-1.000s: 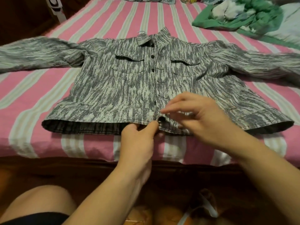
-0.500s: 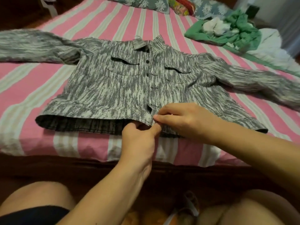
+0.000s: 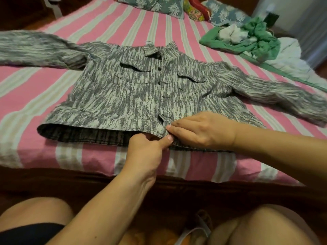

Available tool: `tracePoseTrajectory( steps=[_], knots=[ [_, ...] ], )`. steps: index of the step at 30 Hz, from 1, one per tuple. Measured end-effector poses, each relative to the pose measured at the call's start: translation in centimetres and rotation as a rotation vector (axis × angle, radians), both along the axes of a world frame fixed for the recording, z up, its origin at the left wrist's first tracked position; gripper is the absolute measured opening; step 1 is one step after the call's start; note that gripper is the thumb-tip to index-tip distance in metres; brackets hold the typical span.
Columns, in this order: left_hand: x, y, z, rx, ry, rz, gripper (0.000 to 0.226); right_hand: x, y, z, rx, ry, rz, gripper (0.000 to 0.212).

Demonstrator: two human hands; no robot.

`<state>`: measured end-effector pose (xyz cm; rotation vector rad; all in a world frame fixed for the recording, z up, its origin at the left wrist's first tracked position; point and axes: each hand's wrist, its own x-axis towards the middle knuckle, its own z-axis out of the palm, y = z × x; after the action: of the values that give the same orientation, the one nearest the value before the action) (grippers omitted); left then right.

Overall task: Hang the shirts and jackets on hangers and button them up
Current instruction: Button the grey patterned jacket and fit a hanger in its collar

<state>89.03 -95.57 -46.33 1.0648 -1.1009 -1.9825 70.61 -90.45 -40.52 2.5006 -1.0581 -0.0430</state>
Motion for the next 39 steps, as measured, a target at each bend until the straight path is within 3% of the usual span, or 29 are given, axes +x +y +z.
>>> tracePoseTrajectory(
  steps=[6,8,12,14,17,21,25,28,30,31,32,35,37,39],
  knots=[
    [0.0,-0.1,0.9,0.017,-0.002,0.003,0.011,0.5,-0.1,-0.2,-0.065,-0.08,-0.058,0.025],
    [0.0,0.1,1.2,0.019,-0.046,0.039,0.012,1.7,-0.1,-0.6,-0.059,-0.239,-0.153,0.021],
    [-0.4,0.8,1.6,-0.026,-0.122,0.063,0.013,3.6,0.6,-2.0,0.072,-0.75,-0.564,0.021],
    [-0.3,0.9,1.8,0.025,-0.139,0.086,0.021,4.0,1.8,-2.2,0.213,-0.866,-0.645,0.033],
    [0.6,0.9,3.2,0.123,-0.06,0.05,0.021,3.7,3.5,-2.0,0.281,-0.65,-0.696,0.071],
    [2.5,0.7,5.4,-0.025,-0.033,-0.035,0.03,2.1,4.1,-0.6,-0.016,-0.414,-0.671,0.046],
    [5.2,2.5,7.9,-0.021,-0.042,-0.268,0.048,2.0,6.9,1.7,-0.201,-0.456,-0.51,0.035],
    [8.2,2.9,7.8,-0.128,-0.423,-0.827,0.079,2.7,8.7,-0.4,0.122,-0.262,-0.587,0.048],
    [9.9,2.1,8.2,-0.281,-0.586,-1.161,0.072,3.1,9.6,-1.1,0.413,-0.161,-0.702,0.064],
    [10.4,1.5,8.7,-0.351,-0.559,-1.194,0.061,3.2,9.6,-0.7,0.494,-0.199,-0.737,0.071],
    [10.7,0.8,9.4,-0.4,-0.48,-1.122,0.049,3.5,9.2,0.1,0.518,-0.304,-0.756,0.074],
    [8.8,-1.8,11.1,-0.53,-0.271,-0.584,0.02,4.4,5.6,3.1,0.366,-0.651,-0.826,0.056],
    [5.5,-3.6,11.2,-0.772,-0.38,-0.462,0.018,5.3,2.0,3.1,0.312,-0.783,-0.907,0.036],
    [2.3,-5.0,9.4,-0.987,-0.64,-0.532,0.018,6.6,-0.6,1.5,0.337,-0.896,-1.054,0.022]
  ],
)
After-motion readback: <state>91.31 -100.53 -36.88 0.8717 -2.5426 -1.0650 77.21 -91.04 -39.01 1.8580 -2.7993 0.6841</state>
